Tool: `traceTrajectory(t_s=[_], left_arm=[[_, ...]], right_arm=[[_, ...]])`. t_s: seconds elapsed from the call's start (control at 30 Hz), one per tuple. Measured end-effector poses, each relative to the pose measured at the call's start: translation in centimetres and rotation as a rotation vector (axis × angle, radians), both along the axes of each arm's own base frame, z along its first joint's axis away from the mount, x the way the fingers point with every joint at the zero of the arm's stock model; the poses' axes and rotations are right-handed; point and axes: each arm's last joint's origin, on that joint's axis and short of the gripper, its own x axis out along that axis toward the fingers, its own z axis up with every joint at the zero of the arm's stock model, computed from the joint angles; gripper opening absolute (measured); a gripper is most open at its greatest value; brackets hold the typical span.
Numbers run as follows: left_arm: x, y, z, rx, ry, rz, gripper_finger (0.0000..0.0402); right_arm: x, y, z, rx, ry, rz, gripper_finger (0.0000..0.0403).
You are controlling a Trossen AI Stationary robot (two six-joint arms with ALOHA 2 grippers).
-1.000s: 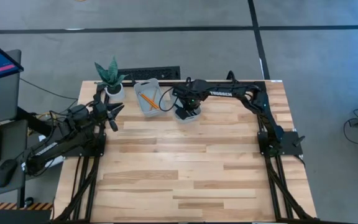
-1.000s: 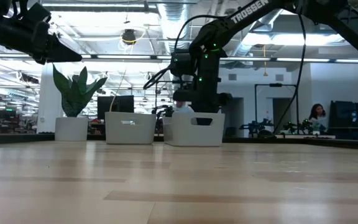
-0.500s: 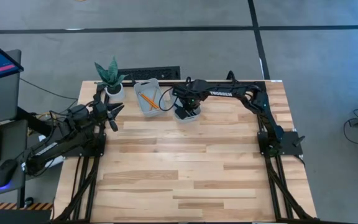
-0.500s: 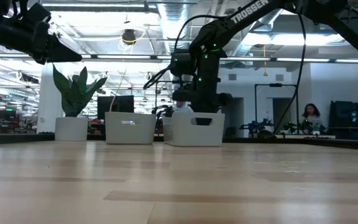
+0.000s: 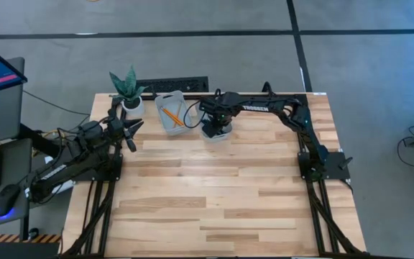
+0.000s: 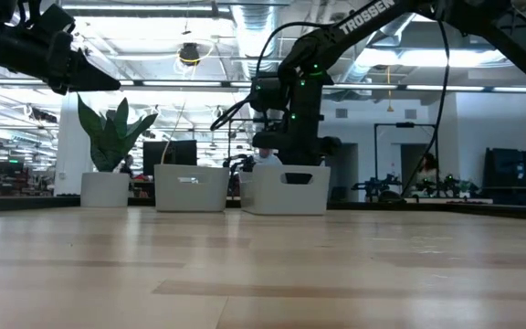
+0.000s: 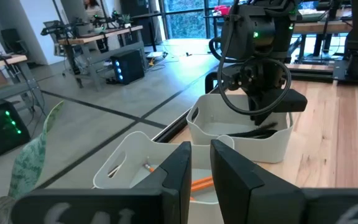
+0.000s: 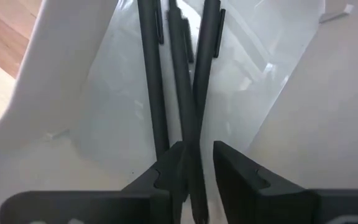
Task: Sort pens & pencils
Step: Put the black ballpen into the right bin, then return to Home Position
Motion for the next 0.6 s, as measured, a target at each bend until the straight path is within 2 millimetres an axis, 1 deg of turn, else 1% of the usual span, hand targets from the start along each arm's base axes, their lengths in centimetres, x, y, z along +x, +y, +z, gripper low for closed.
traceTrajectory(t_s=[0.2,0.3,0.43,0.6], left_arm=[[0.0,0.0,0.0,0.0,0.0,0.0,0.0052],[0.0,0.0,0.0,0.0,0.0,0.0,0.0052],[0.0,0.0,0.0,0.0,0.0,0.0,0.0052],[0.0,0.0,0.0,0.0,0.0,0.0,0.0052]], right_arm=[[0.0,0.0,0.0,0.0,0.0,0.0,0.0135],[-0.1,-0.1,0.7,0.0,0.0,-0.002,0.0141],[0.3,-0.3,3.2,-0.011,-0.025,-0.003,0.0145],[1.0,-0.5,7.2,-0.054,-0.093,0.055,0.0144]])
